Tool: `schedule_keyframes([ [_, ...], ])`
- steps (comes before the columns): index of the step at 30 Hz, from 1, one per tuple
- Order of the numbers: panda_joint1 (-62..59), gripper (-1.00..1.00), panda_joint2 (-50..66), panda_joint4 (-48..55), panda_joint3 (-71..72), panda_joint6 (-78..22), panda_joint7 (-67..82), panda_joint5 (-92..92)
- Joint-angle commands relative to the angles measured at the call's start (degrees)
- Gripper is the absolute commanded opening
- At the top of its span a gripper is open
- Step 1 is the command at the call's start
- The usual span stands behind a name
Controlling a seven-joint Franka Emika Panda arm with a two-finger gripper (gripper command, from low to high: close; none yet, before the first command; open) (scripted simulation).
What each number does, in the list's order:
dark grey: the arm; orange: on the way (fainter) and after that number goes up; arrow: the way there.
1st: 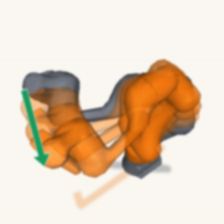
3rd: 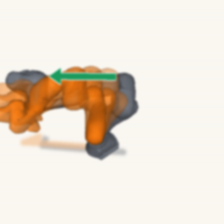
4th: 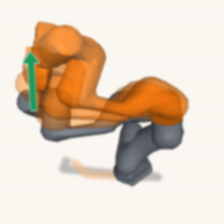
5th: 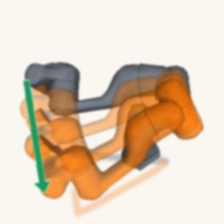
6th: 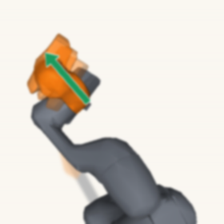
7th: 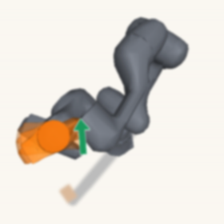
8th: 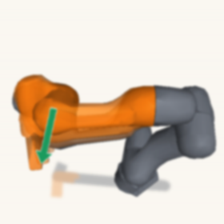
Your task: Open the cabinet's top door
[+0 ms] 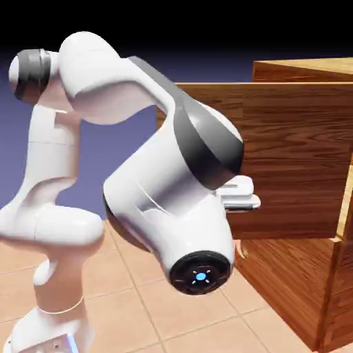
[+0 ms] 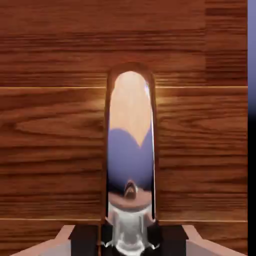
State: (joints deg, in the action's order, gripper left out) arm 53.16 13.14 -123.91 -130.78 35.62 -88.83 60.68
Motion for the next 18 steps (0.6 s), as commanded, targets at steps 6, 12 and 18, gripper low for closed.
schedule_keyframes([
  [6,1.16,-1.0,-12.46,8.46,3.07,2.56,-2.99,-6.49],
  [12,5.25,-1.0,-24.92,17.56,4.12,3.73,-7.92,-12.3],
  [18,9.68,1.0,-33.79,25.31,3.92,2.94,-12.12,-16.05],
])
